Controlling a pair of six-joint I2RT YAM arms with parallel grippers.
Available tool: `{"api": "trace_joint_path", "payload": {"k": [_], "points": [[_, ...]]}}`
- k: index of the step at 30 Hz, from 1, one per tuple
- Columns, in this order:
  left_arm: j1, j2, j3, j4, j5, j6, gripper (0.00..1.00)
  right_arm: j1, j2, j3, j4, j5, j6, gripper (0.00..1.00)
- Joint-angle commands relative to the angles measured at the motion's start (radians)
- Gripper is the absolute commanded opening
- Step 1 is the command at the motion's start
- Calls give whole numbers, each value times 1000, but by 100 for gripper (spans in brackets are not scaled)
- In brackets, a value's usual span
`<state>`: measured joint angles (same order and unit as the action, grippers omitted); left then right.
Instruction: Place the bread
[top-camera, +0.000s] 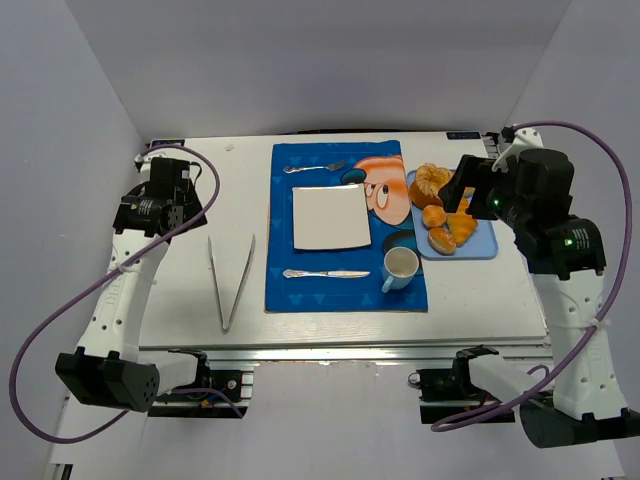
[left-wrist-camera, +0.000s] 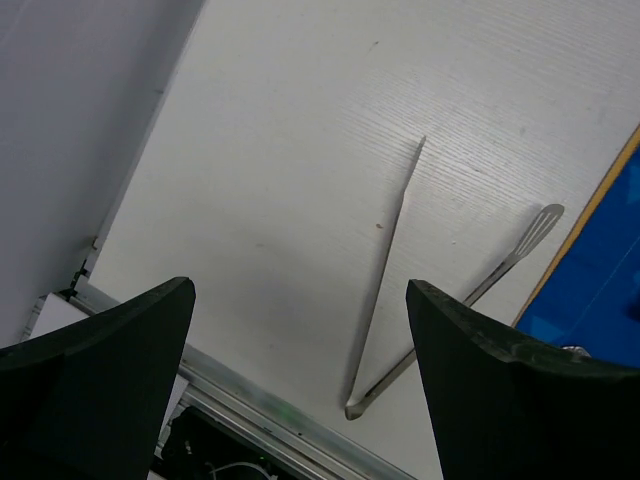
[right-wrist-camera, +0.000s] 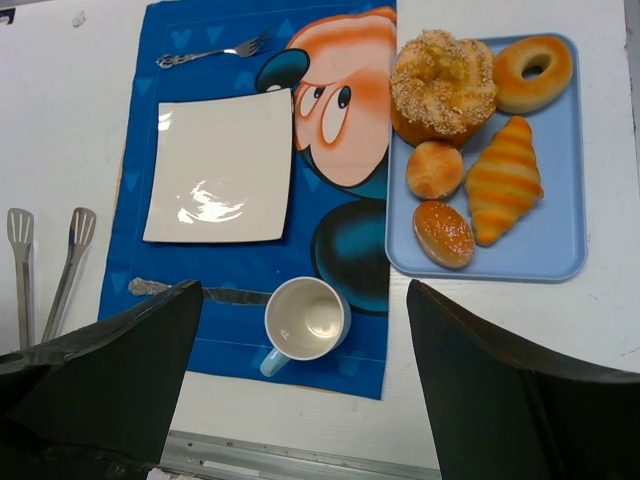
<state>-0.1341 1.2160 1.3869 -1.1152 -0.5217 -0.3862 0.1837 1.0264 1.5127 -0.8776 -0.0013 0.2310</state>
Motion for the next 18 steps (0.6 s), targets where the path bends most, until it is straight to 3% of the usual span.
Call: {"api": "trace_joint_path", "payload": {"k": [1,4,9,14,18], "points": [[-2,-9,26,-25,-64,29,98,3,14,14,35,-5,-1,89],[-2,-10,0,2,-77,18,98,3,6,18,43,18,16,89],[7,88,-29,60,41,4,96,2,-20,-39,123,-146,7,89],[49,252,-46,100,112,38,77,3,0,-49,129,-144,27,89],[120,344,-48,144,238,64,74,3,64,-32,59,-131,14,89]]}}
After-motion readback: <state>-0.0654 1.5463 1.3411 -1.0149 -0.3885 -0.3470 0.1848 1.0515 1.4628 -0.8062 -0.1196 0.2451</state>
